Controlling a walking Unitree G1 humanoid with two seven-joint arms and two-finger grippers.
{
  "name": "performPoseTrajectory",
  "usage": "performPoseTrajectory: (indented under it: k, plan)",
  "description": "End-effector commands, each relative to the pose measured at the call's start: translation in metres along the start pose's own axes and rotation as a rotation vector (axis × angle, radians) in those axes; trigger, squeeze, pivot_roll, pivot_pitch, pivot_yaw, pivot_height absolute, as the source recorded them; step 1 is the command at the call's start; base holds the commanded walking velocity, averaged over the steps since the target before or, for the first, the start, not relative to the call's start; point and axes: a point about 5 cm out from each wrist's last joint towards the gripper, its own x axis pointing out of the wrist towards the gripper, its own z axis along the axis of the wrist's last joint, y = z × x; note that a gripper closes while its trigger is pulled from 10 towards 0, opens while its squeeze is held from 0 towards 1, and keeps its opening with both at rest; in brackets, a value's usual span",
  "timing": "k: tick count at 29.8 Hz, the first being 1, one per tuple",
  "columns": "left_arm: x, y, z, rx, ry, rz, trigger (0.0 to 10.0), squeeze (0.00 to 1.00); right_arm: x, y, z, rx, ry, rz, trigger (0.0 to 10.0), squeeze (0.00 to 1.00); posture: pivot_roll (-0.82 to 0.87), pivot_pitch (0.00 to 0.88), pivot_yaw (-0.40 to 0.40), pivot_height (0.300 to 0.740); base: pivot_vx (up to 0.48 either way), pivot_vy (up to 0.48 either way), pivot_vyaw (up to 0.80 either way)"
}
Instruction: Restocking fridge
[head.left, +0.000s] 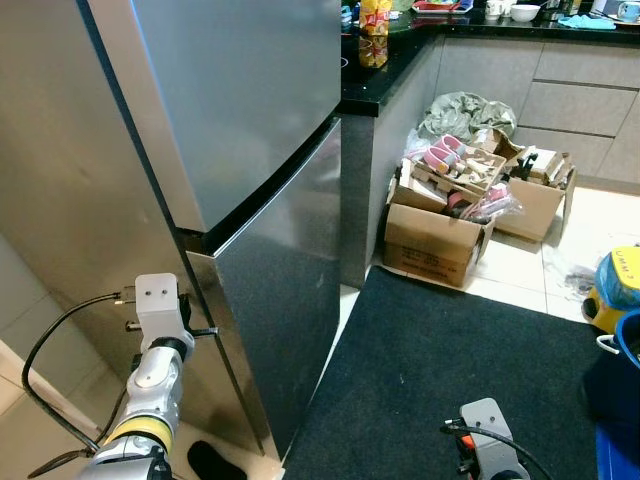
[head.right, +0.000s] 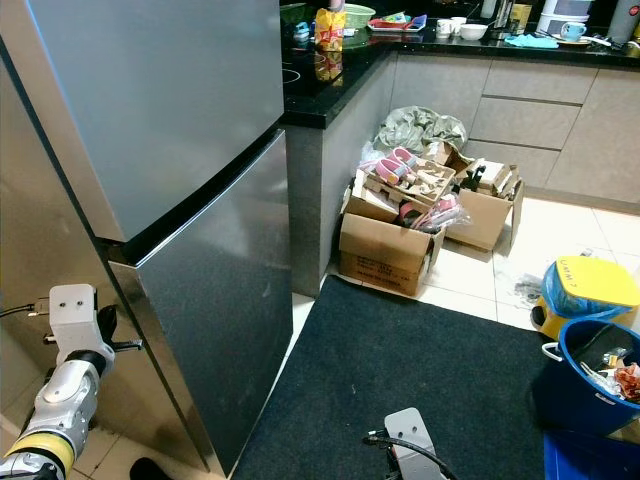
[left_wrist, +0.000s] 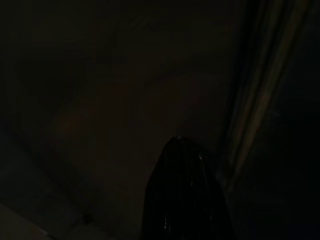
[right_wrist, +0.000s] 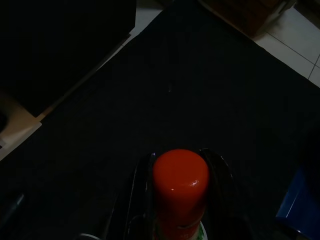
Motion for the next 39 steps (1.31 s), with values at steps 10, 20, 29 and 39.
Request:
performPoseTrajectory:
  k: [10,20,29,39]
  plan:
    - [0.002,-0.003,0.007,0.076,-0.008,-0.172,10.0,0.00,-0.002,0.002,-0.002,0.018,-0.008,-0.009,10.0,0.00,-0.08,0.053,0.019,0.740,0.000,0.000,0.00]
    - [-0.003,0.004,0.001,0.093,0.017,-0.190,10.0,0.00,-0.002,0.002,-0.003,0.014,-0.006,-0.007,10.0,0.00,-0.08,0.058,0.019,0.740,0.000,0.000,0.00]
    - [-0.005,0.007,-0.007,-0.004,0.073,-0.202,10.0,0.71,-0.002,0.002,-0.002,0.007,-0.006,-0.001,10.0,0.00,-0.08,0.063,0.004,0.740,0.000,0.000,0.00]
    - [0.004,-0.001,0.004,-0.084,0.066,-0.262,10.0,1.00,-0.001,-0.004,0.000,0.000,-0.007,-0.008,10.0,0.00,-0.10,0.061,0.005,0.740,0.000,0.000,0.00]
